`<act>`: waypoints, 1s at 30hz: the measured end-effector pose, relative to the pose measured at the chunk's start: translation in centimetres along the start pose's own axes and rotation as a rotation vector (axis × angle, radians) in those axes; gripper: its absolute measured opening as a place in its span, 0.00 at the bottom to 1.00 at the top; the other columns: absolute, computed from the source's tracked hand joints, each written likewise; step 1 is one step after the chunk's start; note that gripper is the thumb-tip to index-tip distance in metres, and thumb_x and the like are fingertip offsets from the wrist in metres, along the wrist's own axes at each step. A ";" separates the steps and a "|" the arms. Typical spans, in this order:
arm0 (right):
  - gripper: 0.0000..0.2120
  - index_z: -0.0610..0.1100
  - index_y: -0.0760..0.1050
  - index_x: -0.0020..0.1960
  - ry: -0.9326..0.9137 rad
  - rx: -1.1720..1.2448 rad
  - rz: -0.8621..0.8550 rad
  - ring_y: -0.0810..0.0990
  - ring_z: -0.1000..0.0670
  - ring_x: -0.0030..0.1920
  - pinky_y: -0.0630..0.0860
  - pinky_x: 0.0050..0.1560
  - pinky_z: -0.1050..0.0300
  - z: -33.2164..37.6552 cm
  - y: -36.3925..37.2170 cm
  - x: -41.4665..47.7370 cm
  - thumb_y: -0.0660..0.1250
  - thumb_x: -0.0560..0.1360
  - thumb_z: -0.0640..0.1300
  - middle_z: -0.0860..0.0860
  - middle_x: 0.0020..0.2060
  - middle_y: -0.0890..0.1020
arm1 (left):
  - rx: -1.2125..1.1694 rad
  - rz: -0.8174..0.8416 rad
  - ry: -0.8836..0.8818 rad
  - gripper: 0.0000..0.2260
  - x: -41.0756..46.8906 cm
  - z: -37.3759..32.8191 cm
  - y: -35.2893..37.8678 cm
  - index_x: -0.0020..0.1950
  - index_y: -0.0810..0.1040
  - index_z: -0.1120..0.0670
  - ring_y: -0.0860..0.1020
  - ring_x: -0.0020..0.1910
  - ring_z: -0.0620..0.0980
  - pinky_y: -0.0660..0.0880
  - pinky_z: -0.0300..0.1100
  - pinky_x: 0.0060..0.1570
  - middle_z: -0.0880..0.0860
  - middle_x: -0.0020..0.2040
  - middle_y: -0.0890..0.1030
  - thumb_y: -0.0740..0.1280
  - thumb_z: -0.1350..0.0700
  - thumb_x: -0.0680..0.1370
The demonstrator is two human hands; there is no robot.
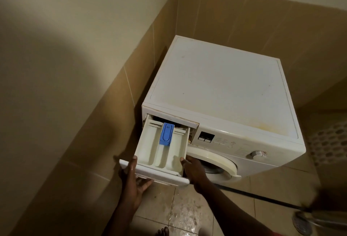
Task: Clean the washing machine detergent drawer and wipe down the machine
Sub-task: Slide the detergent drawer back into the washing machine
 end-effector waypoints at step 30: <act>0.16 0.46 0.76 0.64 0.007 0.104 -0.073 0.81 0.52 0.43 0.77 0.29 0.63 -0.6 0.6 -1.0 0.67 0.77 0.48 0.47 0.54 0.81 | 0.034 0.100 0.003 0.26 0.1 -1.9 -0.5 0.75 0.65 0.50 0.75 0.64 0.63 0.80 0.60 0.52 0.61 0.67 0.74 0.65 0.47 0.78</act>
Point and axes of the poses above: each hand's wrist, its own x-axis towards the middle knuckle, its own y-axis out of the palm, z = x × y, the point moved 2 cm from there along x, towards the middle knuckle
